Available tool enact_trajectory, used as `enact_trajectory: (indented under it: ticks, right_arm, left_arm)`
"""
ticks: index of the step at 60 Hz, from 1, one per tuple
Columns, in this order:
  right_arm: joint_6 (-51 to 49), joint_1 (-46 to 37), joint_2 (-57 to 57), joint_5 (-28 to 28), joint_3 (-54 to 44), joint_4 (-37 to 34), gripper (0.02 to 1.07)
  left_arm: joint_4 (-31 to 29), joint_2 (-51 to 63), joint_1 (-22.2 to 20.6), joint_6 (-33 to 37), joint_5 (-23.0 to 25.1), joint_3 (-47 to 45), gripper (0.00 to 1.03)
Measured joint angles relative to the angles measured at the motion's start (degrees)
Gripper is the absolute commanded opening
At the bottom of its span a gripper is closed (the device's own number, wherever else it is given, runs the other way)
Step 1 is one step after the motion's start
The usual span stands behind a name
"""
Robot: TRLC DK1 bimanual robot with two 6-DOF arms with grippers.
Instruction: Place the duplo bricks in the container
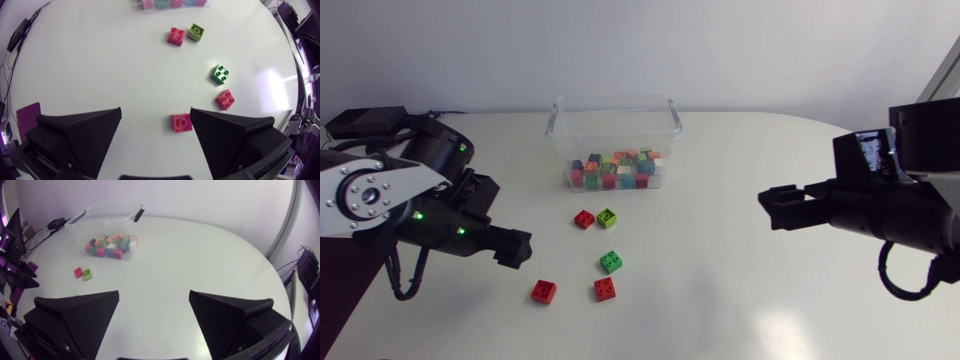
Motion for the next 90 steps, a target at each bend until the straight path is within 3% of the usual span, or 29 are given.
enact_trajectory:
  ticks: [4,12,24,36,47,61,75,90]
  right_arm:
    - [0.00,-0.24,2.58,-4.22,0.76,-1.33,1.03]
    - [0.02,4.02,8.26,-5.66,3.80,-4.81,1.02]
    - [0.92,10.32,15.10,-3.50,9.40,-6.56,1.02]
    - [1.53,14.99,19.93,-1.09,10.51,-6.75,1.02]
    - [1.53,18.88,23.30,-0.85,10.58,-7.06,1.02]
    - [1.53,22.71,28.39,-0.87,12.94,-7.72,1.02]
    - [-2.27,25.53,33.62,-4.96,15.56,-5.73,1.02]
    - [-1.70,26.10,43.80,-4.26,23.32,-7.04,1.02]
  left_arm:
    - [-1.01,2.69,-2.67,-0.11,0.04,0.72,0.93]
    - [-2.78,9.49,-4.85,-1.14,0.22,2.34,0.89]
    - [-3.48,17.68,-6.56,-2.91,0.20,3.67,0.87]
    - [-3.37,20.83,-7.82,-4.44,0.22,4.50,0.76]
    - [-1.97,22.23,-8.26,-5.29,0.20,4.90,0.48]
    - [-1.88,22.51,-9.14,-5.81,0.20,4.90,0.23]
    - [-1.70,22.01,-9.16,-5.81,-0.68,4.90,0.20]
    - [-1.81,13.38,-3.82,-5.77,-0.90,5.68,0.20]
